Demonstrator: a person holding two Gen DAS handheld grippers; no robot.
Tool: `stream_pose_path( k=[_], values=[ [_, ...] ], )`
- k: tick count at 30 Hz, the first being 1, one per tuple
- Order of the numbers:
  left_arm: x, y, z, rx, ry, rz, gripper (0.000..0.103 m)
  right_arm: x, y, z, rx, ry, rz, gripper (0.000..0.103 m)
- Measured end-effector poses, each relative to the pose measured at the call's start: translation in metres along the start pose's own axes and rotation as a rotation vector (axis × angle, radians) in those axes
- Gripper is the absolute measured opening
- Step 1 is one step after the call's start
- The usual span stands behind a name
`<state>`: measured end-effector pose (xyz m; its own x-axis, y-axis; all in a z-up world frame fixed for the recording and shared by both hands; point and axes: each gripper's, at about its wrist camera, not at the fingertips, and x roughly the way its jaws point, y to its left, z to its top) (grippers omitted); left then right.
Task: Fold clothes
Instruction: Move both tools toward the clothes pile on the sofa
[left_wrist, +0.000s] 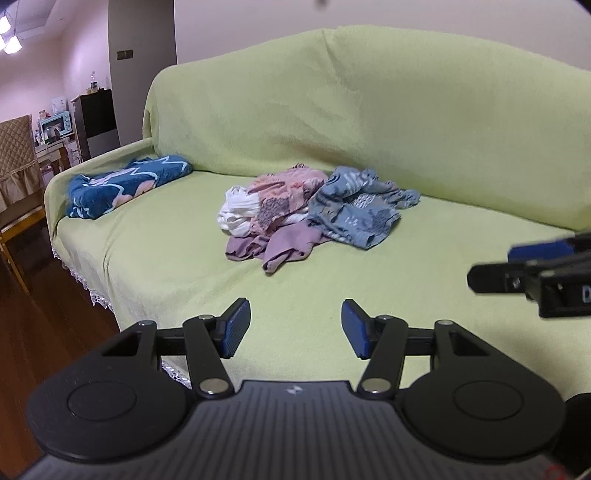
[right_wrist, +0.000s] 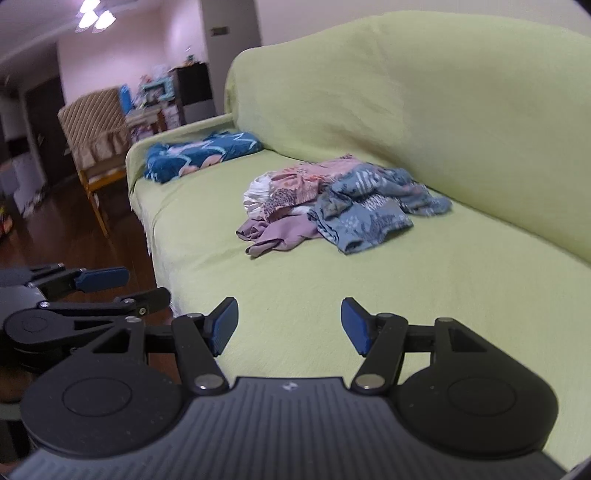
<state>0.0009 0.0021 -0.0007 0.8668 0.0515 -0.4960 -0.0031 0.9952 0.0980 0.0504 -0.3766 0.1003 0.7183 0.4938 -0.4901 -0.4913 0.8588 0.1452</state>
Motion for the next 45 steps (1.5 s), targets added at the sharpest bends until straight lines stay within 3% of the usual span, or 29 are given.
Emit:
stream_pose_path(
  k=[5, 7, 12, 16, 22, 45],
  values=[
    [0.012, 0.019, -0.003, -0.065, 0.054, -0.016, 0.058, 0.021, -0.001, 0.018, -0.107, 0.085, -0.016, 0.058],
    [0.016, 0.027, -0.004, -0.091, 0.076, -0.022, 0.058, 0.056, 0.014, 0.027, -0.16, 0.122, -0.035, 0.058],
    [0.065, 0.042, 0.004, -0.054, 0.117, -0.039, 0.058, 0.102, 0.012, 0.026, -0.237, 0.066, -0.012, 0.058],
    [0.081, 0.05, -0.007, -0.06, 0.081, -0.053, 0.058, 0.136, 0.013, 0.027, -0.284, 0.074, -0.011, 0.058],
    [0.108, 0.056, -0.015, -0.085, 0.111, -0.045, 0.058, 0.166, 0.013, 0.026, -0.27, 0.098, -0.011, 0.058],
    [0.131, 0.051, -0.016, -0.16, 0.157, -0.013, 0.058, 0.176, 0.008, 0.011, -0.173, 0.122, -0.045, 0.058]
  ],
)
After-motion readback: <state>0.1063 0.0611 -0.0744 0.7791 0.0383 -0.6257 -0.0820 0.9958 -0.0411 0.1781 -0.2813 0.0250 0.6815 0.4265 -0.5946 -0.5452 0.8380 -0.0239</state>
